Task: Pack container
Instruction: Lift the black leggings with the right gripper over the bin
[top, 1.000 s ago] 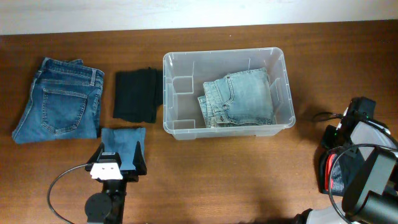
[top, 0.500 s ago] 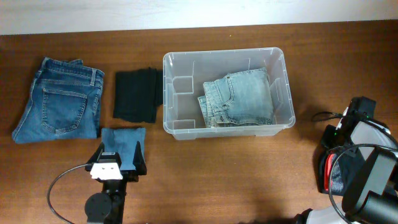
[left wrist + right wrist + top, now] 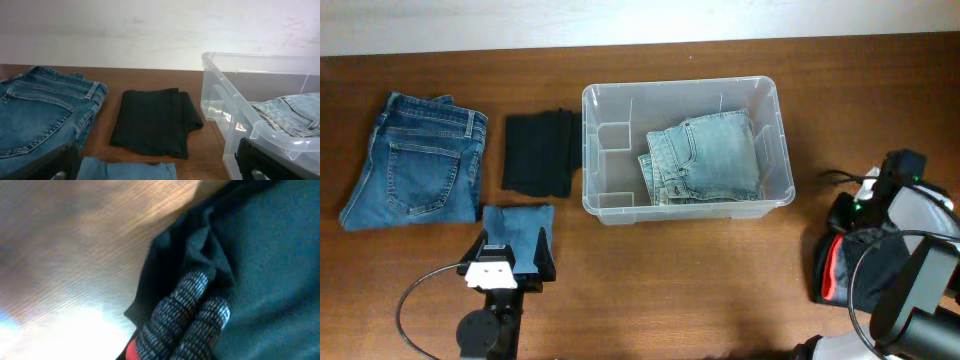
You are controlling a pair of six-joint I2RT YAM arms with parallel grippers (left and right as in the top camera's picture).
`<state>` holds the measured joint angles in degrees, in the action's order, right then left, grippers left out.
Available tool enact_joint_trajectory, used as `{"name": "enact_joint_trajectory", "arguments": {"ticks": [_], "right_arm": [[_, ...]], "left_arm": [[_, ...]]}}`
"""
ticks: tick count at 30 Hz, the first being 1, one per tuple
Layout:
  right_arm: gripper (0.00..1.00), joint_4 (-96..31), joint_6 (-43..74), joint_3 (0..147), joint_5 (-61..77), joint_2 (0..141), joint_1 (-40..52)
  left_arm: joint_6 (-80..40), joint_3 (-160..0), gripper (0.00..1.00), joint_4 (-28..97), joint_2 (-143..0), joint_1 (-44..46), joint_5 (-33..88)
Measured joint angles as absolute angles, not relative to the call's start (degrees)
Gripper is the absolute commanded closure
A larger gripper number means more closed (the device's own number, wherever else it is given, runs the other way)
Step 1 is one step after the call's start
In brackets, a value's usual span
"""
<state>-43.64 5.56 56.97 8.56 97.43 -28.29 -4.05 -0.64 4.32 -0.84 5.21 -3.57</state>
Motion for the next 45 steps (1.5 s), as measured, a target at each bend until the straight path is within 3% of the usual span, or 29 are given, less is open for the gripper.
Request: {"name": "enact_joint_trajectory", "arguments": {"ticks": [13, 25, 35, 45], "right_arm": [[0.96, -59.75, 4.27, 80.53, 14.35, 96.14, -26.22], [0.96, -60.27, -6.04, 104.97, 13.91, 95.72, -7.68], [0.96, -53.52, -28.88, 105.45, 5.65, 96.79, 10.79], [0.96, -65.23, -40.18, 105.43, 4.34, 109.36, 11.84]], "left_arm": [[-4.03, -0.64, 0.01, 4.32, -0.84, 5.21, -3.57], [-4.05, -0.64, 0.01, 4.29, -0.84, 5.21, -3.57], [-4.03, -0.64, 0.01, 4.32, -0.84, 5.21, -3.57], [-4.05, -0.64, 0.01, 4.29, -0.84, 5.21, -3.57]]}}
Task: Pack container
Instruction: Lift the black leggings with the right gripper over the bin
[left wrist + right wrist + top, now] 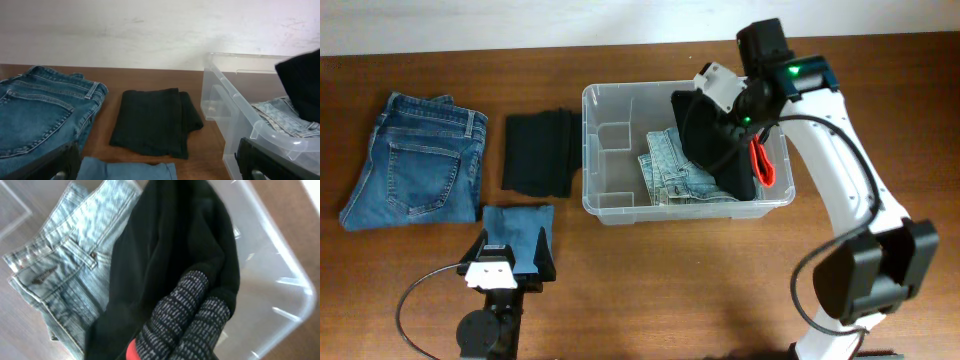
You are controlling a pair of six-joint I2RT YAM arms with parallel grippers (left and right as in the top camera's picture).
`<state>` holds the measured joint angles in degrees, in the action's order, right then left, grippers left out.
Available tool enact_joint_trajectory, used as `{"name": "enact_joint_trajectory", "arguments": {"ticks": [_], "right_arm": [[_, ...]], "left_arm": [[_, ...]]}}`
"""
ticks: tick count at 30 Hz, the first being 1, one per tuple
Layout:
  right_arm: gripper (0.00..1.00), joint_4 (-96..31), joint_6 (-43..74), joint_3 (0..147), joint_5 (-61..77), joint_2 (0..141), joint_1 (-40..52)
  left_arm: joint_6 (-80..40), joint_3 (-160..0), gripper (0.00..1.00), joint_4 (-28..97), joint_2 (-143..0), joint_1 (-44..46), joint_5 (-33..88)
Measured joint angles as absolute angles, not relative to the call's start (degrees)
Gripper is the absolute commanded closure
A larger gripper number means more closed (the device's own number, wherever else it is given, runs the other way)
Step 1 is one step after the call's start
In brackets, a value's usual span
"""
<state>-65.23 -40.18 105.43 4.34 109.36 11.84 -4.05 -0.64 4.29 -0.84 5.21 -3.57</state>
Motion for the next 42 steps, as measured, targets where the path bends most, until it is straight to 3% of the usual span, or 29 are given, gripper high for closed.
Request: {"name": "enact_joint_trajectory", "arguments": {"ticks": [12, 17, 28, 42], "right_arm": [[0.96, -62.92, -40.05, 110.93, 4.05, 110.1, 13.34], [0.96, -62.48, -50.98, 118.21, 4.05, 108.33, 13.34], [0.96, -63.99, -75.94, 118.93, 3.88, 107.61, 13.34], [0.96, -71.75, -79.33, 118.17, 4.14, 107.61, 13.34]], "left_arm": [[-4.05, -0.64, 0.01, 4.32, -0.84, 5.21, -3.57], [-4.05, -0.64, 0.01, 4.32, -0.84, 5.21, -3.57], [-4.05, -0.64, 0.01, 4.32, -0.84, 5.21, -3.57], [-4.05, -0.64, 0.01, 4.32, -0.84, 5.21, -3.57]]}}
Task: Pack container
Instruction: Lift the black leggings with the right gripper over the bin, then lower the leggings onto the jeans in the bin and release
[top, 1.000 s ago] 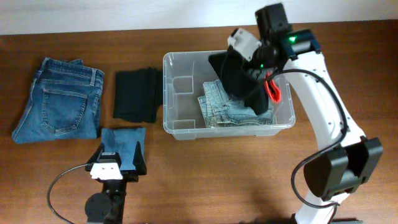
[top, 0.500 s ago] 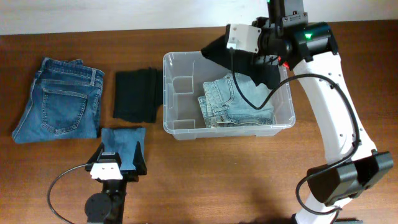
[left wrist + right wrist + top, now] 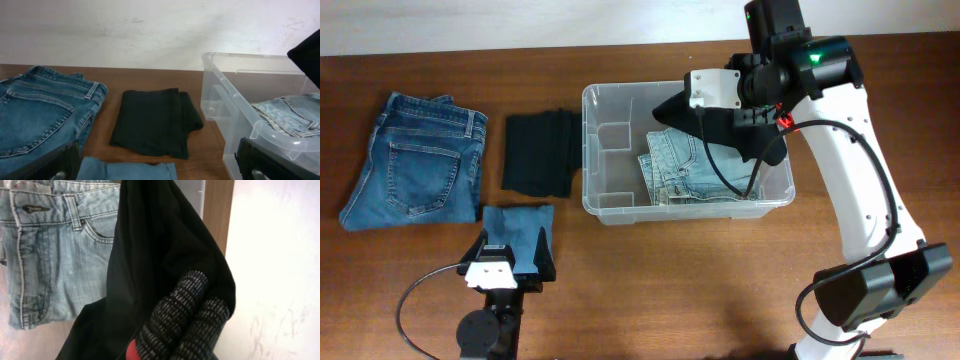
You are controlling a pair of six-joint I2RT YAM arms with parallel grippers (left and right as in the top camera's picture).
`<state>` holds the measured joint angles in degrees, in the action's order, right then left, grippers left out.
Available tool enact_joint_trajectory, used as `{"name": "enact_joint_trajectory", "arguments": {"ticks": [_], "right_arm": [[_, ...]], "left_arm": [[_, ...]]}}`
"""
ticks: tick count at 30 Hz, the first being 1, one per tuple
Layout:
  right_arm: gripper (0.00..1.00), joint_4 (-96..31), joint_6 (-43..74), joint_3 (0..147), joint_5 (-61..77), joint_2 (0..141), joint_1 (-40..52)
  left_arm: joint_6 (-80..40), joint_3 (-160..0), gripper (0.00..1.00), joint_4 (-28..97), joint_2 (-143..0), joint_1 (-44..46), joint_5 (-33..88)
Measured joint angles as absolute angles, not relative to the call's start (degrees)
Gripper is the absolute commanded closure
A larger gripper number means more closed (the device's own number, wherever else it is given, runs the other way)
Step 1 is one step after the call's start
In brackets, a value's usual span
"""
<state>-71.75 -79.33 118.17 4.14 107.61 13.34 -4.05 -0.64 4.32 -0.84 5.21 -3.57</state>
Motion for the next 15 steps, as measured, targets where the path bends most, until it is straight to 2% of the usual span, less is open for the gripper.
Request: {"name": "enact_joint_trajectory", "arguments": {"ticks": [6, 15], "right_arm": [[0.96, -65.06, -79.4, 117.43, 4.14, 107.63, 13.34], [0.96, -42.89, -80.31, 117.16, -3.68, 107.63, 13.41]], "left_arm": [[-4.05, -0.64, 0.01, 4.32, -0.84, 5.21, -3.57], [-4.05, -0.64, 0.01, 4.29, -0.84, 5.21, -3.57]]}}
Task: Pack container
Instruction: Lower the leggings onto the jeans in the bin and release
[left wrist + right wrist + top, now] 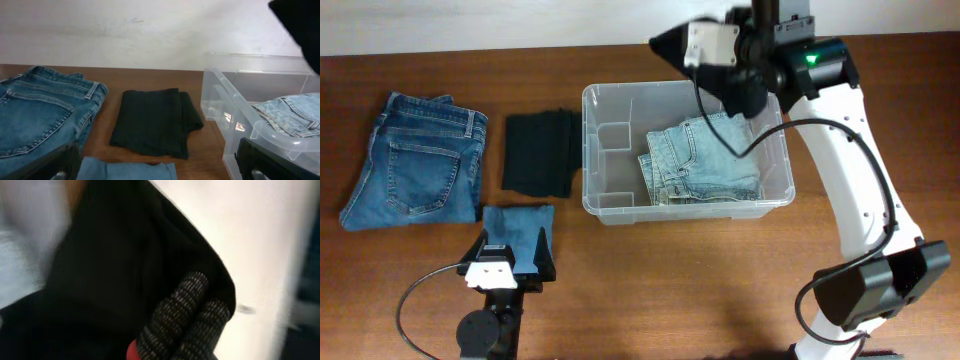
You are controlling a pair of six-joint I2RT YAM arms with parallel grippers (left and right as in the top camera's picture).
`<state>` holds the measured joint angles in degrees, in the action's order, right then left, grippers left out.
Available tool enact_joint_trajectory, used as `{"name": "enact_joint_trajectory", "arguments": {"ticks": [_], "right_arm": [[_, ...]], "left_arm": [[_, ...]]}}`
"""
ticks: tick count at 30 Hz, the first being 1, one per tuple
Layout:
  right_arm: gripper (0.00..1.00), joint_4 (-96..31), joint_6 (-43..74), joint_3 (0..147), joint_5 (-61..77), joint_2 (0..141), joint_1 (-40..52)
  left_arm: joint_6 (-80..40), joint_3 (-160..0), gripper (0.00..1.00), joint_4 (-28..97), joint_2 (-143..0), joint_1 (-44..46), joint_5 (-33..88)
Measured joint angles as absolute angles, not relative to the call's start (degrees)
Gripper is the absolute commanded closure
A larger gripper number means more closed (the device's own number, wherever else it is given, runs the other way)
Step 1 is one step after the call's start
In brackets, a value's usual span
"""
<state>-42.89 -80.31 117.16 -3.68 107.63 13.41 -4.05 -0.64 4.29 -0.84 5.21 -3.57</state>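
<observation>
The clear plastic container (612, 206) stands mid-table with folded light jeans (705, 160) in its right part. My right gripper (192, 307) is shut on a black garment (115, 275). It holds that garment (715, 55) high over the container's back rim, blurred in the overhead view. From the left wrist view a corner of it (297, 20) shows above the container (225, 107). My left gripper (155, 170) is open low at the table's front left, over a small folded blue cloth (127, 167).
Dark blue jeans (415, 158) lie folded at the far left. A second folded black garment (538, 152) lies between them and the container. The container's left part has small divider compartments (612, 140). The right arm (850, 190) arches over the table's right side.
My right gripper, still shut on the black garment, was over the container's back right and is now higher over the back rim. The garment no longer covers the light jeans. The left arm has not moved.
My right gripper was shut on the black garment down at the table's far right. Then it held the garment over the container, hanging onto the light jeans. Then it was over the back right part, and now high above the back rim.
</observation>
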Motion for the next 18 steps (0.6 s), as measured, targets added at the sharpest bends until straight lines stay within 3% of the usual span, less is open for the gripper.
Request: {"name": "enact_joint_trajectory", "arguments": {"ticks": [7, 18], "right_arm": [[0.96, -34.57, -84.23, 117.21, -8.08, 107.53, 13.56], [0.96, -52.49, -85.52, 117.27, -8.78, 107.61, 13.56]], "left_arm": [[-4.05, -0.64, 0.01, 4.32, -0.84, 5.21, -3.57], [-4.05, -0.64, 0.01, 4.29, -0.84, 5.21, -3.6]]}}
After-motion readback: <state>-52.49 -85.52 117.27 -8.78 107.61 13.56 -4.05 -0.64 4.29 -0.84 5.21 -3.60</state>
